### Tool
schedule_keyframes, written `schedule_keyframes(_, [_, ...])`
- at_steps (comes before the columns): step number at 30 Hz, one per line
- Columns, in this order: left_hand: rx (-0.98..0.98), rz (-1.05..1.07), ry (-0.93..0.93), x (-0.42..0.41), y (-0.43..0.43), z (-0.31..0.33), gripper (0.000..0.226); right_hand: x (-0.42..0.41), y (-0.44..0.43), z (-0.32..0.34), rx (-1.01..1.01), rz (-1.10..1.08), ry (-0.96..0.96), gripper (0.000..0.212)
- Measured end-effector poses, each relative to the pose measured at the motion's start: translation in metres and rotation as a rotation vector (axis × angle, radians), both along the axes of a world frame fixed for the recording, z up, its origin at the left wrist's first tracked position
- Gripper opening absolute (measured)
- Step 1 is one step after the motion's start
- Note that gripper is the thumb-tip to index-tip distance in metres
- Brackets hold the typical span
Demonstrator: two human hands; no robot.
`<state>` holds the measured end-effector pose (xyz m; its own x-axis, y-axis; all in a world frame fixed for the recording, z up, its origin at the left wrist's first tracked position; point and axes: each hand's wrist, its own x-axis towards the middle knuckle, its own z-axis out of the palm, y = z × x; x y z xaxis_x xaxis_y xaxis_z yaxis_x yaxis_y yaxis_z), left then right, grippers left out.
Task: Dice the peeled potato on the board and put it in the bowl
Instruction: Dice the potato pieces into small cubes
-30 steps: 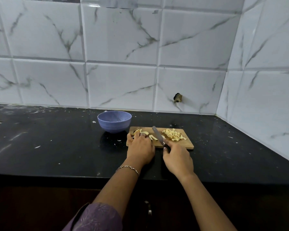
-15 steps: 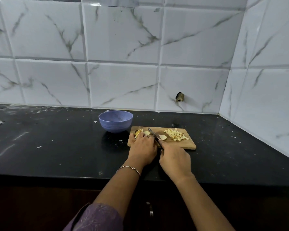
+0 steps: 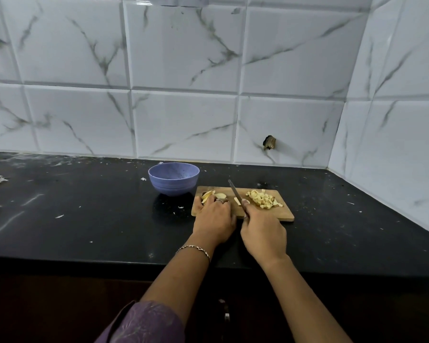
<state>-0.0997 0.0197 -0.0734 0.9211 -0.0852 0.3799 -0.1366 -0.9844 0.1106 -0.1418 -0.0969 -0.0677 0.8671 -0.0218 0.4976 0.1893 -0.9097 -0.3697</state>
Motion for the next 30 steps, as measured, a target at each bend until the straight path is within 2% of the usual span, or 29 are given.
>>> schedule_keyframes(8, [-0.028, 0.008, -0.05, 0.01, -0.002, 0.004, 0.038, 0.008, -0.024, 0.006, 0.227, -0.023, 0.055, 0.041])
schedule_keyframes(12, [-0.075, -0.022, -0.035, 0.028, -0.008, 0.013, 0.04, 0.016, -0.029, 0.006, 0.196, -0.015, 0.066, 0.041])
schedule_keyframes(19, [0.025, -0.074, 0.103, 0.058, -0.015, 0.017, 0.043, 0.024, -0.029, 0.004, 0.171, -0.005, 0.053, 0.044])
schedule_keyframes(30, [0.099, -0.023, 0.016, 0.064, -0.009, 0.02, 0.04, 0.024, -0.032, 0.003, 0.198, -0.008, 0.051, 0.042])
